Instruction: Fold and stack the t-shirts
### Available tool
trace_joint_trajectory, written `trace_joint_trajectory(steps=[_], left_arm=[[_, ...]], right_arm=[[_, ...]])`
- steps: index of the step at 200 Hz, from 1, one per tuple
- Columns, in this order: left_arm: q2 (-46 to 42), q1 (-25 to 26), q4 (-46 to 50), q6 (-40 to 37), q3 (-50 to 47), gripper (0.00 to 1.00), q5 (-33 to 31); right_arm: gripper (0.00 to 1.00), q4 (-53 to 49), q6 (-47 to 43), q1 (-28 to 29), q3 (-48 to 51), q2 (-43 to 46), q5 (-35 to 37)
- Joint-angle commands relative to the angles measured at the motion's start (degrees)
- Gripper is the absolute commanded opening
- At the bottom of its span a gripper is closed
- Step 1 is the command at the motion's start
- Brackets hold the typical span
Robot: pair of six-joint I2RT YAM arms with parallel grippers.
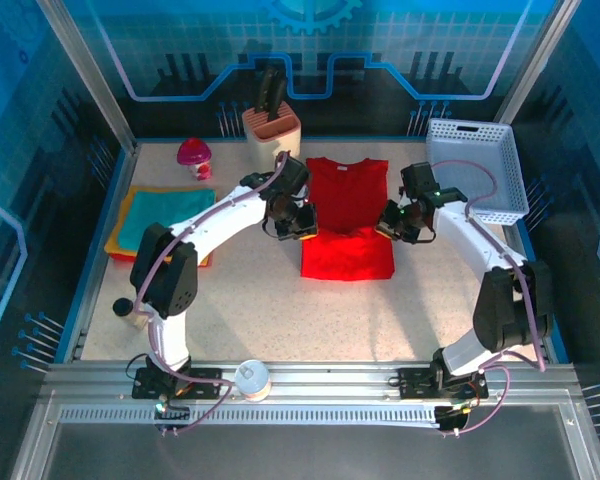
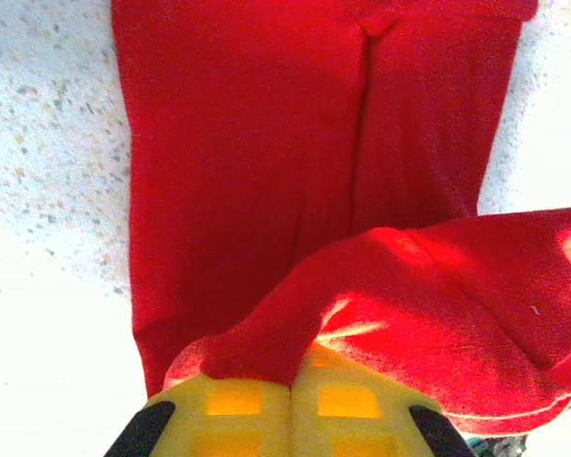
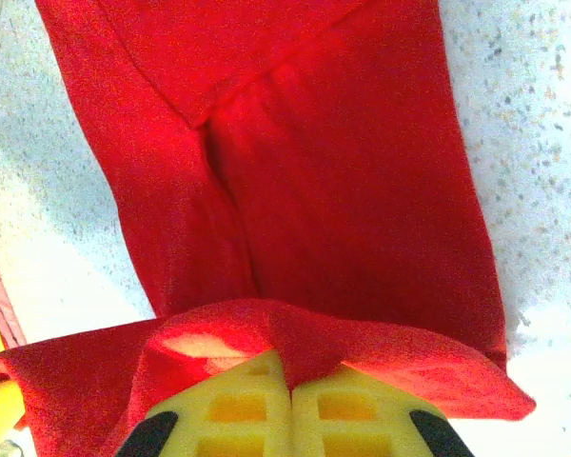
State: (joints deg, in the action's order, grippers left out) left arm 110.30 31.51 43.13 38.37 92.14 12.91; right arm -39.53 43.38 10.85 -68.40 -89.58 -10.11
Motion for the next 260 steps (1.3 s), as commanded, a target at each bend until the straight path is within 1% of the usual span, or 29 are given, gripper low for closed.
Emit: trace_joint_trajectory(steps=[1, 42, 75, 123, 135, 144, 163, 167, 177, 183, 187, 193, 195, 199, 216, 230, 235, 260], left_arm=[[2.36, -1.23, -0.13, -2.16, 3.20, 0.00, 1.65], [6.13, -2.36, -0.42, -2.81, 6.63, 0.00, 3.36], [9.89, -2.76, 0.95, -4.49, 11.52, 0.00, 3.74], [14.84, -4.47, 2.17, -5.06, 15.99, 0.00, 3.98], [16.01, -5.13, 2.13, -5.15, 16.76, 0.03, 4.31], [16.95, -5.62, 2.37, -5.28, 17.32, 0.06, 4.33], [18.85, -6.48, 2.13, -5.41, 18.82, 0.08, 4.40], [19.26, -6.76, 2.13, -5.41, 19.33, 0.10, 4.41], [20.35, -7.18, 2.09, -5.55, 20.37, 0.19, 4.50], [20.91, -7.40, 2.37, -5.57, 21.18, 0.28, 4.43], [21.28, -7.55, 2.60, -5.67, 21.72, 0.33, 4.41], [21.75, -7.87, 3.06, -5.88, 22.53, 0.40, 4.39], [21.85, -7.91, 3.28, -5.97, 22.75, 0.41, 4.40], [22.05, -8.01, 3.69, -6.21, 23.26, 0.43, 4.48], [21.34, -8.13, 5.64, -7.80, 24.23, 0.49, 3.30], [19.07, -8.29, 7.51, -9.11, 23.62, 0.50, 1.56], [18.00, -8.14, 7.93, -9.39, 22.79, 0.50, 1.33], [10.03, -7.29, 7.14, -9.22, 15.07, 0.50, 1.00]], right_arm=[[0.00, 1.19, -1.23, -1.53, -2.08, -2.20, -2.00], [0.00, 3.79, -1.27, -2.68, -4.02, -6.98, -3.77], [0.00, 2.60, -1.80, -2.81, -7.70, -11.30, -3.61], [0.00, 3.11, -0.21, -3.89, -9.37, -15.11, -3.04], [0.00, 4.13, 0.27, -4.15, -9.82, -16.35, -3.85], [0.01, 4.36, 0.46, -4.12, -10.72, -17.58, -4.04], [0.04, 4.14, 0.65, -4.26, -13.49, -20.33, -3.91], [0.06, 4.03, 0.67, -4.26, -14.29, -20.99, -3.80], [0.11, 3.64, 0.41, -4.25, -16.11, -22.67, -3.69], [0.15, 2.97, 0.06, -4.26, -17.20, -23.75, -3.55], [0.20, 2.50, -0.15, -4.23, -17.98, -24.36, -3.32], [0.34, 1.89, -0.58, -4.28, -18.92, -25.20, -3.34], [0.39, 1.79, -0.75, -4.31, -19.06, -25.42, -3.38], [0.45, 1.73, -1.02, -4.35, -19.37, -25.62, -3.57], [0.56, 2.70, -0.85, -4.85, -18.04, -24.39, -3.35], [0.76, 3.75, -0.73, -5.13, -15.94, -21.70, -3.40], [0.82, 3.64, -1.04, -5.11, -15.31, -20.52, -3.37], [0.87, 2.27, -2.42, -3.89, -11.65, -13.64, -4.50]])
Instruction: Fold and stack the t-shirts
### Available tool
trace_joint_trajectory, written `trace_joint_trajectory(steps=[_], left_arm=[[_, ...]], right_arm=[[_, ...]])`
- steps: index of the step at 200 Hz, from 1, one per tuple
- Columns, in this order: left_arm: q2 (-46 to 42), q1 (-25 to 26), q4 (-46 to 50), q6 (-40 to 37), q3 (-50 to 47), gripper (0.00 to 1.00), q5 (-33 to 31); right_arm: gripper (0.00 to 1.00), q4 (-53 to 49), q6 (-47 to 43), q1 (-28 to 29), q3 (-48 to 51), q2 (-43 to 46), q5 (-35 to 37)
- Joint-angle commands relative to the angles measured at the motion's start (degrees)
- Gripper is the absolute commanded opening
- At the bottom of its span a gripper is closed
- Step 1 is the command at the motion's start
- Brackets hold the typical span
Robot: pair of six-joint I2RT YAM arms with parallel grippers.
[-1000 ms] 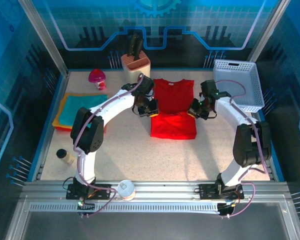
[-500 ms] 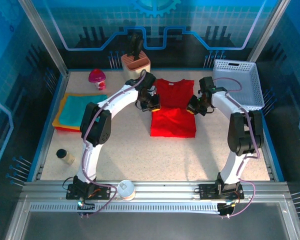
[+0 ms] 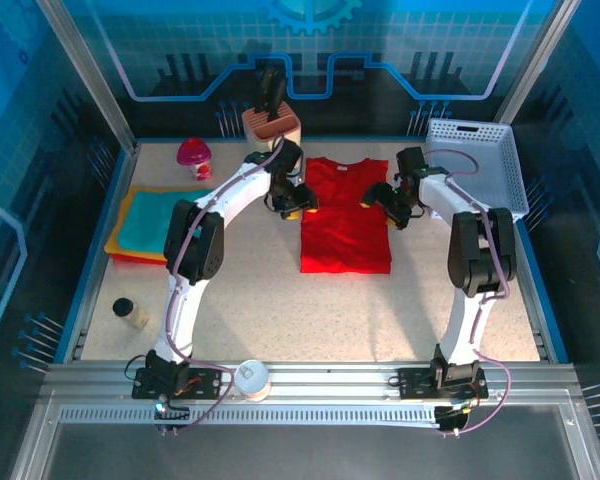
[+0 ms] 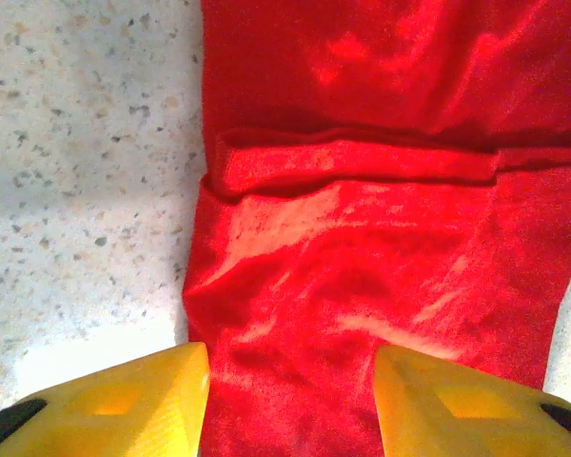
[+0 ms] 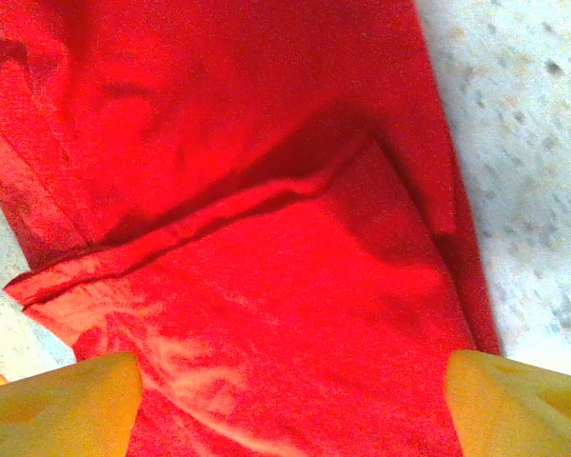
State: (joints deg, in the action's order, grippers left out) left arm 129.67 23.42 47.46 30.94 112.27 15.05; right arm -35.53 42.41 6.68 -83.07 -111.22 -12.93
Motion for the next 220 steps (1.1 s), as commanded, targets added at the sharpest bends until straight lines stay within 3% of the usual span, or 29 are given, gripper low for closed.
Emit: trace_joint_trajectory(steps=[1, 28, 62, 104, 132, 183, 220], left_arm=[[-9.78, 0.86, 2.81, -1.68, -5.36, 0.50, -1.15], [-16.92, 3.40, 0.53, 1.33, -13.45, 0.51, -0.03], [-21.76, 7.27, -10.63, 8.71, -24.56, 0.50, 3.84], [-18.84, 12.16, -20.64, 12.65, -32.91, 0.49, 2.60], [-15.31, 12.20, -21.66, 12.95, -36.21, 0.47, 1.24], [-15.60, 10.69, -17.94, 11.58, -41.06, 0.46, -0.99], [-17.00, 9.90, -14.86, 9.53, -43.30, 0.44, -2.40]], right_arm=[[0.88, -1.74, -1.46, 0.36, 3.23, 8.32, -1.76], [0.93, -0.50, -0.62, 3.27, 10.50, 16.76, -3.84], [0.94, 8.86, 3.60, 5.84, 22.68, 23.01, -8.68], [0.92, 23.37, 4.39, 6.62, 36.48, 22.87, -12.52], [0.91, 28.70, 3.93, 5.46, 42.42, 20.64, -13.14], [0.90, 27.34, 3.04, 2.61, 49.83, 23.44, -11.11], [0.89, 21.60, -0.23, -0.80, 49.53, 26.08, -10.08]])
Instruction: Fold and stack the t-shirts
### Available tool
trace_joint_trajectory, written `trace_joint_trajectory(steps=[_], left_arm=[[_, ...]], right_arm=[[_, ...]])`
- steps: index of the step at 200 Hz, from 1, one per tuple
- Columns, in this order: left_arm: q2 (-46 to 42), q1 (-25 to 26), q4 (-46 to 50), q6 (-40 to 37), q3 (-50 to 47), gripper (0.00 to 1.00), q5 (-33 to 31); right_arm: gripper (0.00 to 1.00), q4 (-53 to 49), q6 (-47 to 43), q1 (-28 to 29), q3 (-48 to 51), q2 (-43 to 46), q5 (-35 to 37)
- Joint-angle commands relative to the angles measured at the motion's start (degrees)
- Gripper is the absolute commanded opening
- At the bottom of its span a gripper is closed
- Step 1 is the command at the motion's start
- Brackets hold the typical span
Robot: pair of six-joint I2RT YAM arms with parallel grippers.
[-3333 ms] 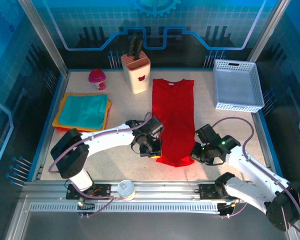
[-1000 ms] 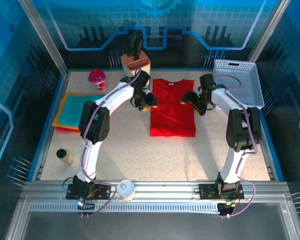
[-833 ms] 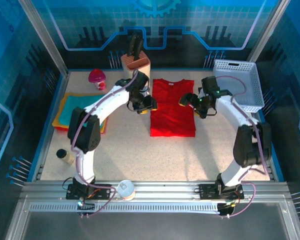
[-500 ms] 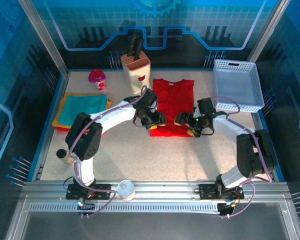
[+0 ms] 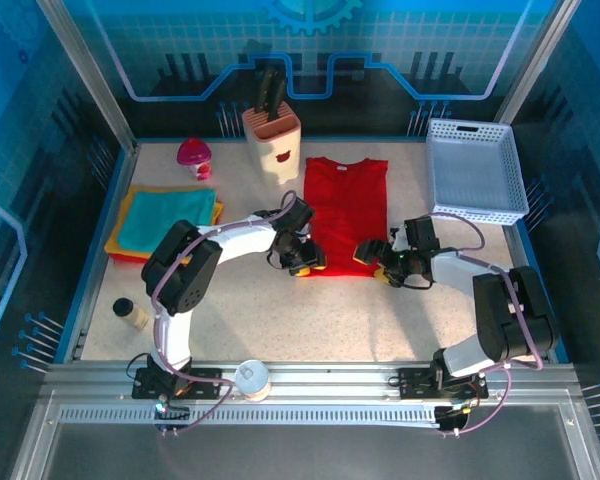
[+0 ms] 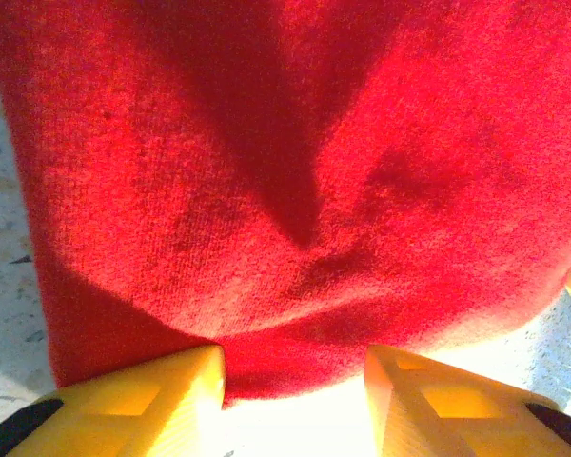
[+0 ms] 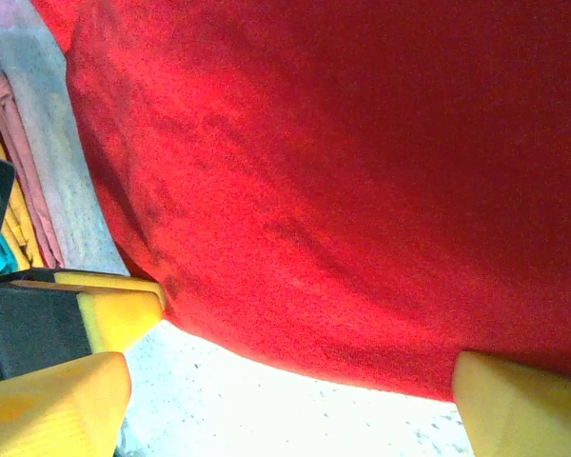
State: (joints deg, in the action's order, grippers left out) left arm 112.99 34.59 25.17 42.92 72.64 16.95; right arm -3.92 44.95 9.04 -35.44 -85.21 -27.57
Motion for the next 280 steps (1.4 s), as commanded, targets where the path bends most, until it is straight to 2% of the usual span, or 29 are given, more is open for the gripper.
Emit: trace_joint_trajectory(steps=[1, 35, 78, 96, 111, 147, 174, 211, 280], left_arm=[[-0.36, -1.36, 7.52, -2.51, -3.71, 0.44, -4.34], [-3.80, -2.24, 11.14, -5.39, -3.70, 0.44, -4.89], [-12.63, -2.72, 13.57, -5.62, -2.84, 0.49, -0.35], [-13.84, -3.94, 15.31, -6.09, -2.75, 0.49, 3.05], [-14.28, -4.90, 15.46, -6.98, -3.71, 0.48, 3.32], [-9.87, -8.14, 13.03, -8.67, -6.06, 0.44, 6.19], [-6.89, -8.50, 10.83, -8.05, -5.85, 0.44, 6.79], [-4.41, -8.54, 10.40, -6.60, -5.47, 0.44, 4.84], [-2.79, -7.81, 7.26, -4.44, -3.70, 0.40, 6.78]], right_arm=[[0.89, -10.16, -2.94, -3.29, 1.75, 0.19, 4.56], [0.89, -17.52, -6.64, -5.18, -2.32, 4.51, 5.88], [0.90, -24.11, -8.78, -5.44, -7.12, 8.62, 5.71], [0.90, -25.93, -7.89, -5.34, -7.31, 8.96, 6.58], [0.87, -26.51, -6.85, -4.41, -6.85, 9.25, 8.02], [0.73, -23.15, -3.03, -0.12, -4.43, 8.20, 10.92], [0.64, -21.82, -1.58, 3.25, -5.83, 4.84, 14.01], [0.60, -23.15, -0.74, 5.99, -8.90, 0.62, 18.10], [0.57, -21.10, 0.53, 9.30, -11.23, -4.50, 17.58]])
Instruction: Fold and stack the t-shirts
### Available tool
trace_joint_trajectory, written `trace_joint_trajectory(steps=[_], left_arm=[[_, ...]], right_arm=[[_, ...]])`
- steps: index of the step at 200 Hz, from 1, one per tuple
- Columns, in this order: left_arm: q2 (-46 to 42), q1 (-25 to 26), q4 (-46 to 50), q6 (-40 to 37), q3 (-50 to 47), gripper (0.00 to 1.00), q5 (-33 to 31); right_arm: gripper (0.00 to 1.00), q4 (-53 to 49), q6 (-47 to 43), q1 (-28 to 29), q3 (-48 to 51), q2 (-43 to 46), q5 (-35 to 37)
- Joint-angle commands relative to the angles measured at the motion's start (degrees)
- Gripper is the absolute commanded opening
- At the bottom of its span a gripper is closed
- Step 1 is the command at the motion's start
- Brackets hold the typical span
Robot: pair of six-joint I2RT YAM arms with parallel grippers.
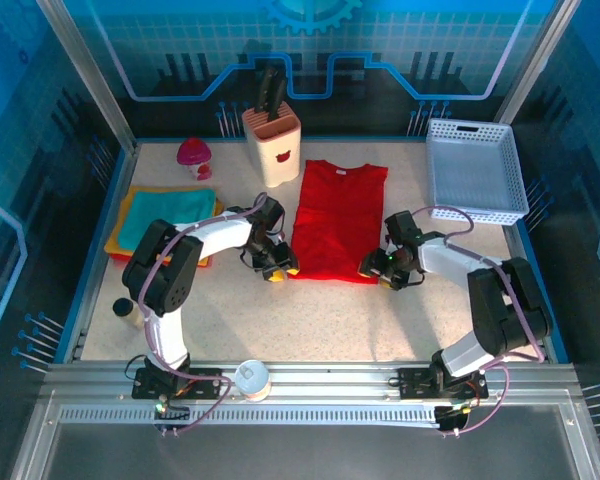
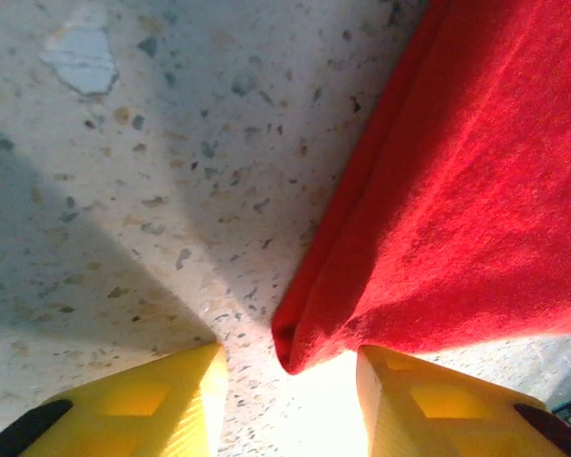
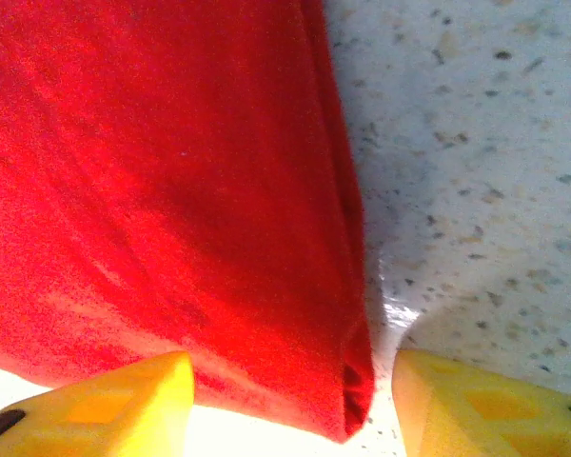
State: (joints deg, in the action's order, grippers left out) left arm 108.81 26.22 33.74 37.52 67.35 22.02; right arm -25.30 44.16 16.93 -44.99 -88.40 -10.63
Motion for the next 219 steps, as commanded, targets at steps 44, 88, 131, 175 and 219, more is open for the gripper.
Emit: trace_joint_trajectory(steps=[44, 88, 131, 175, 219], left_arm=[[3.72, 1.44, -0.01, 0.75, 3.81, 0.37, 0.50], [5.22, 1.82, -0.16, 0.98, 4.37, 0.30, -0.92], [5.53, 1.82, -1.53, 1.42, 4.50, 0.12, -2.12], [4.36, 2.14, -1.74, 1.24, 5.16, 0.00, -3.12], [0.22, 3.78, -1.39, 1.23, 2.31, 0.00, -4.30]], right_arm=[[0.55, 0.78, 1.76, 2.30, -2.55, -2.39, 0.44], [0.48, 0.82, 1.70, 2.32, -2.86, -2.39, 0.79], [0.36, 2.52, 2.21, 2.23, -2.07, -2.87, 0.18], [0.13, 2.71, 2.24, 2.14, -0.60, -0.80, 1.07], [0.00, 1.51, 0.99, 1.33, 3.07, 5.24, 1.19]])
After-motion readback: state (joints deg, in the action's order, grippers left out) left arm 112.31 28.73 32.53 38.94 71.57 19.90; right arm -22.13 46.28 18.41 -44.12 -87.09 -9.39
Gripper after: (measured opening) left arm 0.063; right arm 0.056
